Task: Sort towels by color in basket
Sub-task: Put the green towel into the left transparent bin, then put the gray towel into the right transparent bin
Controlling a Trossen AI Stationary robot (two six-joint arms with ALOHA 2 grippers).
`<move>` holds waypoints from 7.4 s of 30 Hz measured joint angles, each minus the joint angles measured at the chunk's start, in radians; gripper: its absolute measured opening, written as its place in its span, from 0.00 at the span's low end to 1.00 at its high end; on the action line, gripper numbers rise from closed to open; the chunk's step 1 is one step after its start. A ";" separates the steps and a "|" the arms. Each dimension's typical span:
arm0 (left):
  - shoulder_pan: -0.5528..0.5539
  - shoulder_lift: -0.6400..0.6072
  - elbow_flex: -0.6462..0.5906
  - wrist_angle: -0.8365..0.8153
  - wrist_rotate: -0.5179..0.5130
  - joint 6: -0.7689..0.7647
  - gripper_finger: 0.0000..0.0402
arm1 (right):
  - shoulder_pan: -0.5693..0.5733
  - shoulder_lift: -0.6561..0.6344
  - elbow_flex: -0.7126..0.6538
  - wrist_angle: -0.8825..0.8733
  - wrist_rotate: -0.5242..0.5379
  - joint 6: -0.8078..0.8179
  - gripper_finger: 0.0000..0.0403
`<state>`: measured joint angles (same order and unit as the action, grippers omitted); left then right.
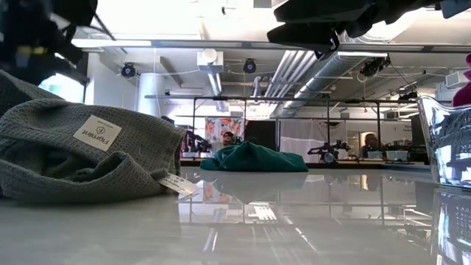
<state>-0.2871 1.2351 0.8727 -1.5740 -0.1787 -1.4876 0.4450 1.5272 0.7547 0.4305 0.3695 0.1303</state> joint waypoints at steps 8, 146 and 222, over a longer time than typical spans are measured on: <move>0.000 -0.013 0.181 0.029 0.031 0.052 0.50 | 0.000 0.000 0.000 0.000 0.001 0.000 0.47; 0.077 0.026 -0.189 0.453 -0.129 -0.003 0.08 | 0.001 0.000 0.000 -0.010 -0.048 0.000 0.47; -0.485 0.580 0.442 1.438 -0.751 1.310 0.36 | 0.000 0.000 0.000 -0.015 -0.048 0.002 0.47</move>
<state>-0.7719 1.8153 1.3145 -0.1361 -0.9293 -0.1777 0.4454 1.5269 0.7551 0.4155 0.3220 0.1325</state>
